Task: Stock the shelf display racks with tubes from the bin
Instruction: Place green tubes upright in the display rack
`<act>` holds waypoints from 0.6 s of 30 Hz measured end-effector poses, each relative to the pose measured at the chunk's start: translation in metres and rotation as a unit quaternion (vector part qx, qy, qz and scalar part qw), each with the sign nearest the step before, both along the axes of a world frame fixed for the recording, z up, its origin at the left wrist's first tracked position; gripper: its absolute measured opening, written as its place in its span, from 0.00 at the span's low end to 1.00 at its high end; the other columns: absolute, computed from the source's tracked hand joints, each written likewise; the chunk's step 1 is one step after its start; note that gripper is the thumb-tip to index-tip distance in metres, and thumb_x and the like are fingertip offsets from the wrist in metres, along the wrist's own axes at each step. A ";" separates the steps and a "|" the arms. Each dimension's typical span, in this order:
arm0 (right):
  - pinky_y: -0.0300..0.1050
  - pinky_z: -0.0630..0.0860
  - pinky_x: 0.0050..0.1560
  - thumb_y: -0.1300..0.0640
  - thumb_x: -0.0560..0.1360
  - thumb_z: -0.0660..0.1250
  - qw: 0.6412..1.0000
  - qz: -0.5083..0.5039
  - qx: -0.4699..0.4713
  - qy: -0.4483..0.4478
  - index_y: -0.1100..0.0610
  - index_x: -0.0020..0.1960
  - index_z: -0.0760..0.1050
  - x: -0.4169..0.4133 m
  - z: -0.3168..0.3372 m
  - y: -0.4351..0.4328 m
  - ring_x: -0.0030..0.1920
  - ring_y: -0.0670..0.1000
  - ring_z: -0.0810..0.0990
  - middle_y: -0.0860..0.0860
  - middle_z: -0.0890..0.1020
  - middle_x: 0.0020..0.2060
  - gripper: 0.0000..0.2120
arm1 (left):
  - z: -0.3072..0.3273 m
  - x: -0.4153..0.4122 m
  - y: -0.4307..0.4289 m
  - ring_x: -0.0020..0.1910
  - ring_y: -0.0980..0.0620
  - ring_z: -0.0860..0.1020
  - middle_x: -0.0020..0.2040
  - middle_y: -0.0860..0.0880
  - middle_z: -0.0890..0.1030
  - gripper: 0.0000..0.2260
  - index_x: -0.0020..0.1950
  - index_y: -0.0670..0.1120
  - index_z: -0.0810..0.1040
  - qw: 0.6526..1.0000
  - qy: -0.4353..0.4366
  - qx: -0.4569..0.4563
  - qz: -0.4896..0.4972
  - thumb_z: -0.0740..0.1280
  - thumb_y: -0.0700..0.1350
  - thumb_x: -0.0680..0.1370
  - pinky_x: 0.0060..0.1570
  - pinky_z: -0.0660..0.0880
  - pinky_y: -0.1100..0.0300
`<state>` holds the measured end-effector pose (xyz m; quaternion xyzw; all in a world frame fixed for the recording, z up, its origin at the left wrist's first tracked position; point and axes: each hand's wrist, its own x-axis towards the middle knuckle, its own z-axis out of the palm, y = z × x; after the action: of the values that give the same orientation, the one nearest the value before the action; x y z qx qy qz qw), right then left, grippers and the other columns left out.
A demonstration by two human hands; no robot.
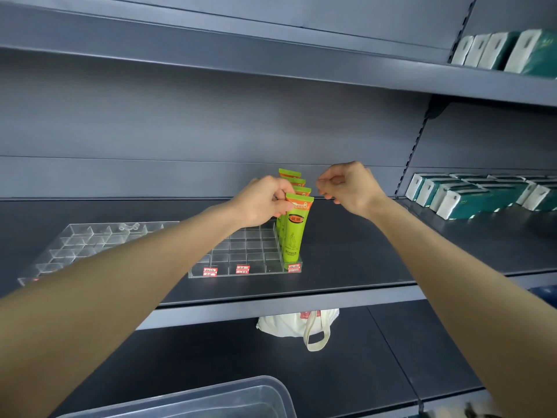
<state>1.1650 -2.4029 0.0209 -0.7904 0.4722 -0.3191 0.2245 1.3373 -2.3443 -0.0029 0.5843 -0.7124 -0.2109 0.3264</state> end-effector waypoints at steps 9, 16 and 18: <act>0.33 0.73 0.38 0.62 0.76 0.65 0.999 0.004 -0.026 0.046 0.59 0.48 0.79 0.003 0.023 0.022 0.39 0.48 0.77 0.53 0.81 0.39 0.04 | 0.027 0.014 0.022 0.49 0.50 0.76 0.50 0.46 0.78 0.14 0.59 0.44 0.75 0.997 -0.059 -0.028 0.036 0.69 0.44 0.75 0.57 0.72 0.57; 0.23 0.67 0.35 0.62 0.74 0.69 0.996 0.026 -0.052 0.074 0.60 0.51 0.80 0.029 0.048 0.072 0.42 0.47 0.76 0.53 0.81 0.42 0.07 | 0.062 0.042 0.083 0.46 0.50 0.76 0.49 0.48 0.80 0.15 0.59 0.46 0.75 0.983 -0.176 -0.005 0.050 0.69 0.47 0.74 0.53 0.71 0.60; 0.27 0.70 0.40 0.62 0.73 0.69 0.994 0.037 -0.048 0.093 0.60 0.52 0.80 0.038 0.046 0.092 0.46 0.50 0.78 0.54 0.82 0.43 0.08 | 0.063 0.050 0.106 0.46 0.50 0.75 0.47 0.50 0.79 0.13 0.58 0.48 0.76 0.979 -0.195 0.007 0.061 0.69 0.49 0.75 0.53 0.71 0.59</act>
<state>1.2031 -2.3109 0.0673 -0.8436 0.4455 -0.2582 0.1527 1.3877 -2.2381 0.0605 0.6586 -0.7241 -0.0778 0.1893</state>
